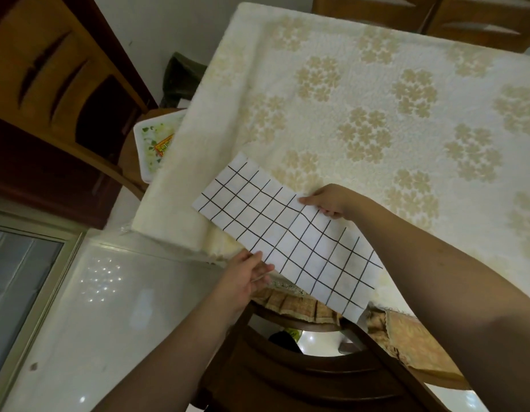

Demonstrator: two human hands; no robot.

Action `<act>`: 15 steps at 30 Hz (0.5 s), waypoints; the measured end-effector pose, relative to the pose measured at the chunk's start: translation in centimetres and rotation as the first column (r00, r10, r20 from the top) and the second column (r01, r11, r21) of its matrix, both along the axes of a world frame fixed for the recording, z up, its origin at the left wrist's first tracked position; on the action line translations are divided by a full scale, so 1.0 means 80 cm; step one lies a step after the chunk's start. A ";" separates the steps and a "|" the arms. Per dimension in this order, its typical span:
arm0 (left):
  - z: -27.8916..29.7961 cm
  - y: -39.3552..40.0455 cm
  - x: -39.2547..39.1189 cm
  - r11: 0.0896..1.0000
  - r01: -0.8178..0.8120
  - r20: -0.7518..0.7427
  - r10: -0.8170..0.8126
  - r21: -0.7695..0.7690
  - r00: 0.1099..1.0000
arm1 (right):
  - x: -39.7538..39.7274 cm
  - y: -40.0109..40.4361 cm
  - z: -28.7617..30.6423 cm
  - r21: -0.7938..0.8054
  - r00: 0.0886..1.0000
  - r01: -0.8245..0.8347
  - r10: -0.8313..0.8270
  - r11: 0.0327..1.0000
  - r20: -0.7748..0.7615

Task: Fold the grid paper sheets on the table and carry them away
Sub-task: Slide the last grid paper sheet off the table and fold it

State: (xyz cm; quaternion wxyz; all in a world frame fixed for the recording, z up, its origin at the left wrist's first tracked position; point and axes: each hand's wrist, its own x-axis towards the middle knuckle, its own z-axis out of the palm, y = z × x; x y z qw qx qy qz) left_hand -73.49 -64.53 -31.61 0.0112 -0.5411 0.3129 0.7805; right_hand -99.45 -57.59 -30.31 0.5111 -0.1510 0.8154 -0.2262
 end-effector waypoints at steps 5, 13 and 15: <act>0.014 -0.014 0.005 0.997 -0.020 -0.019 0.018 -0.071 1.000 | 0.008 0.018 0.018 -0.130 0.982 0.180 -0.170 0.975 0.085; 0.073 -0.039 0.004 0.983 -0.023 -0.117 0.001 -0.185 0.993 | 0.038 0.045 0.072 -0.320 0.925 0.377 -0.367 0.869 0.094; 0.092 -0.046 -0.003 0.982 -0.044 -0.174 0.011 -0.183 0.985 | 0.045 0.050 0.089 -0.381 0.908 0.409 -0.412 0.829 0.078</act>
